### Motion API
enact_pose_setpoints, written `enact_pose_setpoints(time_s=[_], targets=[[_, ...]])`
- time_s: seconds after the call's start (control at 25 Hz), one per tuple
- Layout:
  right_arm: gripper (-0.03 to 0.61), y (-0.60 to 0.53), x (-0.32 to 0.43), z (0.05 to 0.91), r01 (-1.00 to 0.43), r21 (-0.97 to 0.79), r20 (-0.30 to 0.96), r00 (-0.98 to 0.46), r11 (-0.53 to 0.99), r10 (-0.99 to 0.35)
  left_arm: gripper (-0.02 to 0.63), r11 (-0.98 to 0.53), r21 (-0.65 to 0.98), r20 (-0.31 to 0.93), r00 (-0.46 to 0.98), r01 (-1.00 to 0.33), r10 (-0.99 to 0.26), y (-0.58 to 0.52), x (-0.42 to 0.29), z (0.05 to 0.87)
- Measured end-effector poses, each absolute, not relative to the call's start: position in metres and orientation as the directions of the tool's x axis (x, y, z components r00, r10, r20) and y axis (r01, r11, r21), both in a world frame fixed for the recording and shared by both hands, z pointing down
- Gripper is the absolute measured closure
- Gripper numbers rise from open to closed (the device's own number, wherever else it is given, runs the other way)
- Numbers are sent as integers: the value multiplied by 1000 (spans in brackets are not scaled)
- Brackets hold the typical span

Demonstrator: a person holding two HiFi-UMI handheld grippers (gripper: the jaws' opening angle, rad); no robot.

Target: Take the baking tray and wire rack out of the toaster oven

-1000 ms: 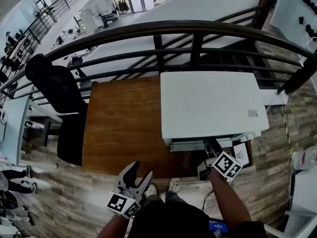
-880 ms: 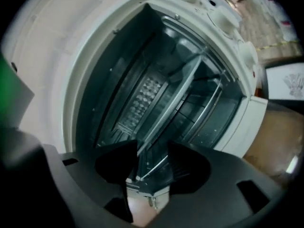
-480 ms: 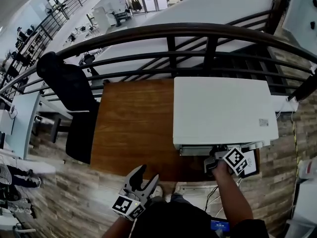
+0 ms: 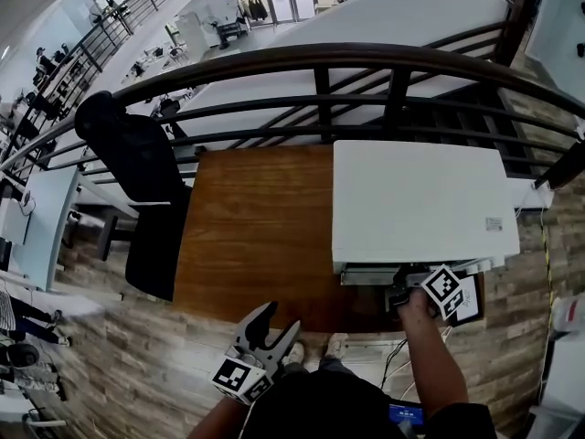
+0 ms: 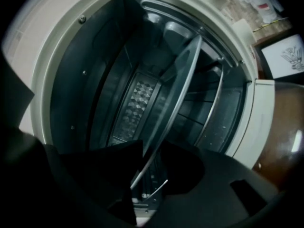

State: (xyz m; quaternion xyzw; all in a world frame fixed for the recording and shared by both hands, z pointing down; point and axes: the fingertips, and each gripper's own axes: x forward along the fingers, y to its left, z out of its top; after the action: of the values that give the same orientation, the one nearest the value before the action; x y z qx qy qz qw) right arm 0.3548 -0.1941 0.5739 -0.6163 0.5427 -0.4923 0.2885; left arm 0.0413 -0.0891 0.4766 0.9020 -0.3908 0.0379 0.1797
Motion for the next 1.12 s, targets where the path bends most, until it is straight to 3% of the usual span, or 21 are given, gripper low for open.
enact_pose_setpoints(time_s=[1.12], targets=[[522,-32,328,594,-93,-957,271,46,-274,-962,368,-804,384,213,891,-454,-401,-59,75,490]])
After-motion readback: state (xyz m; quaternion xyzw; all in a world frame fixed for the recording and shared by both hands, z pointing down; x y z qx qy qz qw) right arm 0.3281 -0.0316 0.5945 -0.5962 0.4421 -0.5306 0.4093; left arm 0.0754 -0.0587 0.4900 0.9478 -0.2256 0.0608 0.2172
